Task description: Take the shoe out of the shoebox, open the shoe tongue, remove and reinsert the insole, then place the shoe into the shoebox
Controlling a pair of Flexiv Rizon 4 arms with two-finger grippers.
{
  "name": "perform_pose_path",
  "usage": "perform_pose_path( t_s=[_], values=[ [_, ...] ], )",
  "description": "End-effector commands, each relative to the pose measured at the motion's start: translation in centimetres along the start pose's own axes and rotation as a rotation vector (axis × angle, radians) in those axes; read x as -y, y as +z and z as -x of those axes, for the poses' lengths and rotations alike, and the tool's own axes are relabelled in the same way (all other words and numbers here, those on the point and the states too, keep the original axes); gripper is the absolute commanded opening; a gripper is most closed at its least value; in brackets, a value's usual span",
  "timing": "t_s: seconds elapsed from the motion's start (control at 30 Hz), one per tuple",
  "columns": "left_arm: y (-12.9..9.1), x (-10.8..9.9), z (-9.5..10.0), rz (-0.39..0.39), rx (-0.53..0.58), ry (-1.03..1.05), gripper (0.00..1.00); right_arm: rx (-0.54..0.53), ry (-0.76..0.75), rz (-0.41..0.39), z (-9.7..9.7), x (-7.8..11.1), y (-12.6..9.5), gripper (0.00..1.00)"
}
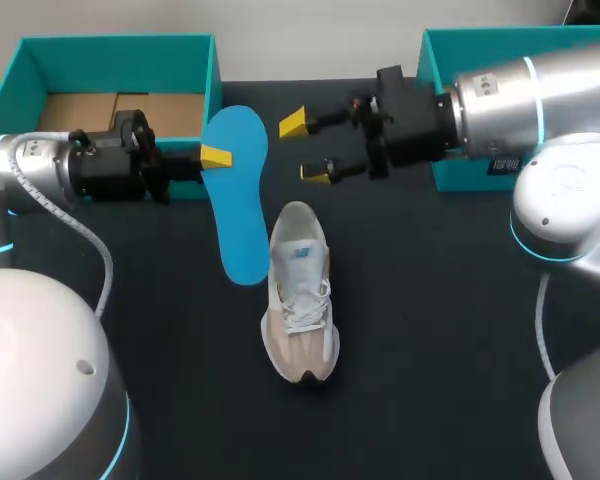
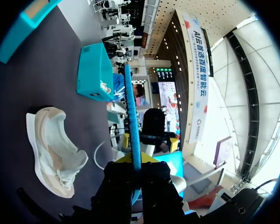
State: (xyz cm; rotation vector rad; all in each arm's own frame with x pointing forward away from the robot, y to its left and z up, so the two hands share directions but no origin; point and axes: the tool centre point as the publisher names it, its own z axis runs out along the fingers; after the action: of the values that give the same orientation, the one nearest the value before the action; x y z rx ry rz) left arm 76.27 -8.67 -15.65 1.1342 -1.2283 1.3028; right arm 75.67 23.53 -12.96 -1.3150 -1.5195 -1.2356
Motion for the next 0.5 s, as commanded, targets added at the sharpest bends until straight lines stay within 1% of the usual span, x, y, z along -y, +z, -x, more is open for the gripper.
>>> perform_pose_path(
  t_s=[0.03, 0.4, 0.5],
  values=[
    [-0.1, -0.1, 0.0, 0.000, 0.003, 0.000, 0.00, -0.076, 0.009, -0.012, 0.5, 0.0, -0.1, 1.00],
    [-0.1, -0.1, 0.0, 0.000, 0.003, 0.000, 0.00, -0.063, 0.045, -0.029, 1.9, 0.2, -1.1, 1.00],
    [-0.1, -0.1, 0.0, 0.000, 0.003, 0.000, 0.00, -0.077, 0.044, -0.008, 2.1, 0.2, -1.4, 1.00]
  ],
)
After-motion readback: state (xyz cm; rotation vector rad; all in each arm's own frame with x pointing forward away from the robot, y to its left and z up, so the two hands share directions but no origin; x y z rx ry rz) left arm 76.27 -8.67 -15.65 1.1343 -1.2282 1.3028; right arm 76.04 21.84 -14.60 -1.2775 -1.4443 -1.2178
